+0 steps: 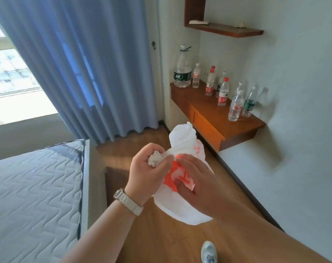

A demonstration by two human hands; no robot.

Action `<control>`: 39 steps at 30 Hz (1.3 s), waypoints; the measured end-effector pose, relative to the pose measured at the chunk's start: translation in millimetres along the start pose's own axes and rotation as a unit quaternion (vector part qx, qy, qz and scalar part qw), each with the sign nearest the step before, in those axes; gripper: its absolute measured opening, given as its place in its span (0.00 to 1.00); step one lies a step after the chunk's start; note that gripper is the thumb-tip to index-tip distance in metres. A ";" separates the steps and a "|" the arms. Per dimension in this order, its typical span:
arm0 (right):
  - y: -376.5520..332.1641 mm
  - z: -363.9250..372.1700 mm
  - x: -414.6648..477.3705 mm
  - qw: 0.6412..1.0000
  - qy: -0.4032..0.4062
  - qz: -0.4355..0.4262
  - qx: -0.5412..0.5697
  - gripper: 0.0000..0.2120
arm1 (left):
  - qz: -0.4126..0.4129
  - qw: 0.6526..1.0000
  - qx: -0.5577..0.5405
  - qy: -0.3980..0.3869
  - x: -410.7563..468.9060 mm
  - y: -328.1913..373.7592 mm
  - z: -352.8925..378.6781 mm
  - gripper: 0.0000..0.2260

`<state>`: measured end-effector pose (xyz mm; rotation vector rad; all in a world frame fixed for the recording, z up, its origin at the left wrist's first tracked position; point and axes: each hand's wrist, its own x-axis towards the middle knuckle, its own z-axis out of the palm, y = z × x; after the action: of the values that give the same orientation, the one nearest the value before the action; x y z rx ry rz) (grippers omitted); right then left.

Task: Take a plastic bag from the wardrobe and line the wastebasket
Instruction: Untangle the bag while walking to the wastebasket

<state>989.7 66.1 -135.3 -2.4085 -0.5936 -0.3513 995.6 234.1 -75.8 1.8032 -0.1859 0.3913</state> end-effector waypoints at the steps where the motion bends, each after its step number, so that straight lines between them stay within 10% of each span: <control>1: 4.1 6.3 13.9 1.000 -0.011 -0.007 0.014 0.23 | -0.001 1.000 0.009 0.009 9.0 -6.0 -2.1 0.10; 22: 157.2 74.0 329.4 0.974 -0.058 -0.170 0.135 0.21 | -0.063 0.970 0.140 0.186 284.2 -98.6 23.4 0.10; 39: 103.3 243.7 575.5 0.959 -0.076 -0.242 0.127 0.20 | -0.056 0.968 0.078 0.233 466.5 -252.5 -158.4 0.12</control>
<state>1562.5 335.8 -154.5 -2.0352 -1.2269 -0.2709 1485.8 490.0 -101.9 1.8113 0.2833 0.7516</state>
